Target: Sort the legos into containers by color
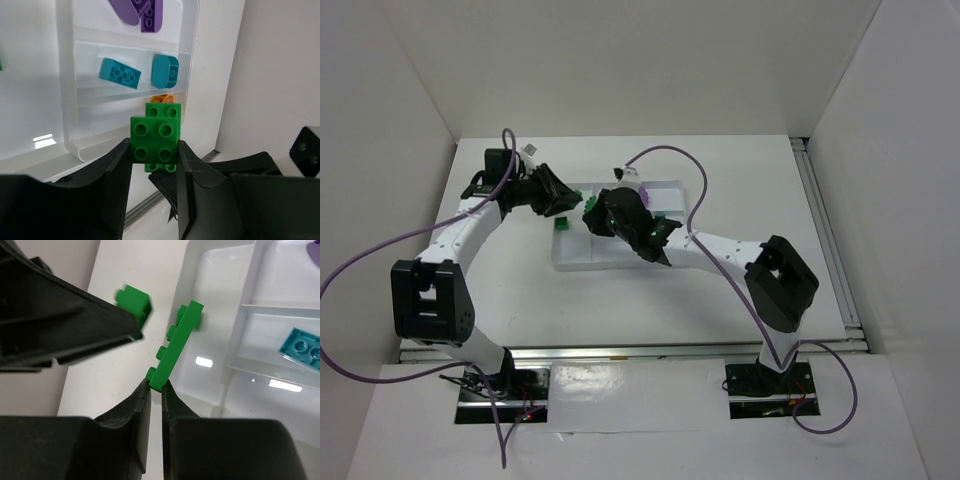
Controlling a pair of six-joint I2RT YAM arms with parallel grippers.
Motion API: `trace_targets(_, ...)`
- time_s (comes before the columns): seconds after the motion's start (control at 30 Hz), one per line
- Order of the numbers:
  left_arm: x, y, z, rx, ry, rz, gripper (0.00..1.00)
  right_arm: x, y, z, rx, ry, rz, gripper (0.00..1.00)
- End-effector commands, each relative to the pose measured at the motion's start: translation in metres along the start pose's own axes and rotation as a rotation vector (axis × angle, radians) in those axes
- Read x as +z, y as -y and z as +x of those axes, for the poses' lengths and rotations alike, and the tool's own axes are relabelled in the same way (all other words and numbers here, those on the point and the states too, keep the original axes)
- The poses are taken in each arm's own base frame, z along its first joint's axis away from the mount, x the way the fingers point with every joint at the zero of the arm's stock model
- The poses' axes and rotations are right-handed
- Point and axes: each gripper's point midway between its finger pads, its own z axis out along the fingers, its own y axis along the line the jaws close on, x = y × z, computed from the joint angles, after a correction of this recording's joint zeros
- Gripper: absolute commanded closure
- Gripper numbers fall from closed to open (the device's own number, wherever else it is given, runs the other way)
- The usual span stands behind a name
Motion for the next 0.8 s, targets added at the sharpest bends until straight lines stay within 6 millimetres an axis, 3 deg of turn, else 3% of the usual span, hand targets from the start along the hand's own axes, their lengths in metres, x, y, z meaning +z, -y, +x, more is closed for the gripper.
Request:
trace_targets(0.0, -0.019, 0.013, -0.029, 0.045, 0.101, 0.023, 1.00, -0.013, 0.003, -0.028, 0.031, 0.067, 0.010, 1.00)
trace_targets(0.1, -0.029, 0.010, -0.033, 0.045, 0.124, 0.017, 1.00, -0.011, 0.018, -0.030, 0.037, 0.069, 0.029, 1.00)
trace_targets(0.13, -0.034, 0.010, -0.037, 0.044, 0.139, 0.018, 1.00, -0.013, 0.017, -0.038, 0.044, 0.088, 0.021, 1.00)
trace_targets(0.27, -0.034, -0.006, -0.033, 0.047, 0.130, -0.036, 1.00, -0.012, 0.004, -0.042, -0.006, 0.074, -0.053, 1.00)
trace_targets(0.37, -0.019, -0.032, -0.020, 0.060, 0.066, -0.180, 1.00, -0.002, -0.007, -0.035, -0.063, 0.014, -0.089, 1.00)
trace_targets(0.4, -0.015, -0.034, -0.012, 0.099, 0.049, -0.204, 1.00, 0.003, -0.001, -0.029, -0.091, -0.011, -0.066, 1.00)
trace_targets(0.43, -0.011, -0.049, -0.009, 0.102, 0.050, -0.270, 1.00, 0.003, -0.007, -0.036, -0.098, -0.001, -0.074, 1.00)
trace_targets(0.53, -0.001, -0.068, 0.003, 0.148, 0.041, -0.364, 1.00, 0.003, -0.004, -0.038, -0.113, -0.009, -0.084, 1.00)
trace_targets(0.6, 0.007, -0.070, 0.010, 0.170, 0.029, -0.394, 1.00, 0.006, 0.008, -0.040, -0.122, -0.032, -0.062, 1.00)
trace_targets(0.67, 0.015, -0.080, 0.013, 0.185, 0.010, -0.440, 1.00, 0.005, 0.005, -0.051, -0.133, -0.024, -0.057, 1.00)
trace_targets(0.77, 0.027, -0.086, 0.014, 0.196, 0.000, -0.476, 1.00, 0.005, 0.008, -0.049, -0.144, -0.032, -0.050, 1.00)
